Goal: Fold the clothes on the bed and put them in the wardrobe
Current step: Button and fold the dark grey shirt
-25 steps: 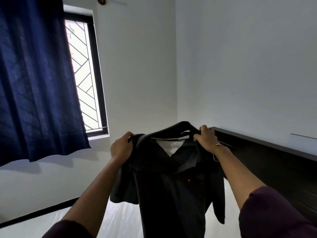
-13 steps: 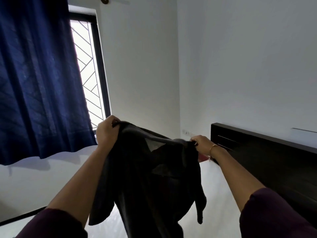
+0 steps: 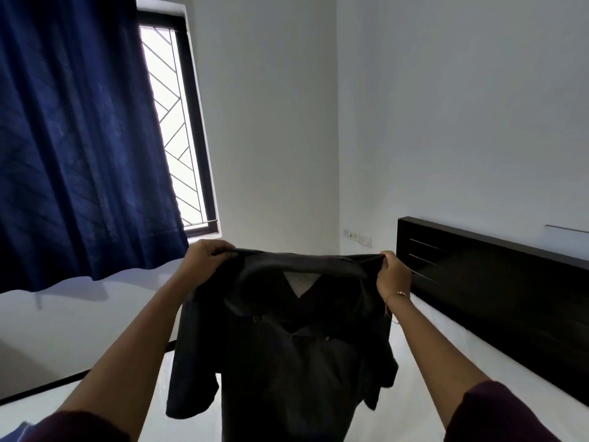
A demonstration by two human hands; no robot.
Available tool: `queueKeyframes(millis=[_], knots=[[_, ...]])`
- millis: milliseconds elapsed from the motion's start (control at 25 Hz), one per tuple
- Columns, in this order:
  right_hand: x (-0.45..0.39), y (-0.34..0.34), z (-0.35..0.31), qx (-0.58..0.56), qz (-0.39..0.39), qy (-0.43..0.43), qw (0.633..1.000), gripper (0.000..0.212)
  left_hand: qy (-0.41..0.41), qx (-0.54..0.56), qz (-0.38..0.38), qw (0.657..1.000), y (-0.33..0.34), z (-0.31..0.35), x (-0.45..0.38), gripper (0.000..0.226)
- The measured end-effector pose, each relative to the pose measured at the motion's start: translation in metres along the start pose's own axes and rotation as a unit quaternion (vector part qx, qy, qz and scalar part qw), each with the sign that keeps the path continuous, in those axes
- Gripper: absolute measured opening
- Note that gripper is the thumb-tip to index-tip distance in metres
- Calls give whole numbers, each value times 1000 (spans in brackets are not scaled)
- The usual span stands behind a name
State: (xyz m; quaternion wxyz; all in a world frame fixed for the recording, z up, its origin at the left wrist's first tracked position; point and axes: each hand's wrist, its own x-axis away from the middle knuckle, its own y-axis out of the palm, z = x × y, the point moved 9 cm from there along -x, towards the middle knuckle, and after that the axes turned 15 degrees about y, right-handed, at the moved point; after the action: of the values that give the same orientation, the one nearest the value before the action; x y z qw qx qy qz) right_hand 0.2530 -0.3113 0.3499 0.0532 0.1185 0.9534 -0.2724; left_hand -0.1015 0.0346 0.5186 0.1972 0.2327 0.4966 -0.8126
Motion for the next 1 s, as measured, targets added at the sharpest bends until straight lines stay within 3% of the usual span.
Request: queueKeyframes(millis=[80,240,360,560,800,1000], knots=[[22,-6,-12,-34,-11,-15,999,51,-37,-7,76,996,-2,-2,19,17],[68,-29,-41,-90,-5,-64,994,36,-81,96,238,963,-8,14,57,20],[94,-59,-53,-112,12,-88,990,37,-69,118,295,946,-20,42,83,22],[134,-130,-30,-149,29,-116,982,35,-57,92,328,939,-32,102,131,22],[178,-220,-35,-197,139,-178,954,33,-68,165,351,919,-55,175,185,21],[176,-245,-49,-179,134,-153,962,34,-117,270,241,925,-57,193,181,26]])
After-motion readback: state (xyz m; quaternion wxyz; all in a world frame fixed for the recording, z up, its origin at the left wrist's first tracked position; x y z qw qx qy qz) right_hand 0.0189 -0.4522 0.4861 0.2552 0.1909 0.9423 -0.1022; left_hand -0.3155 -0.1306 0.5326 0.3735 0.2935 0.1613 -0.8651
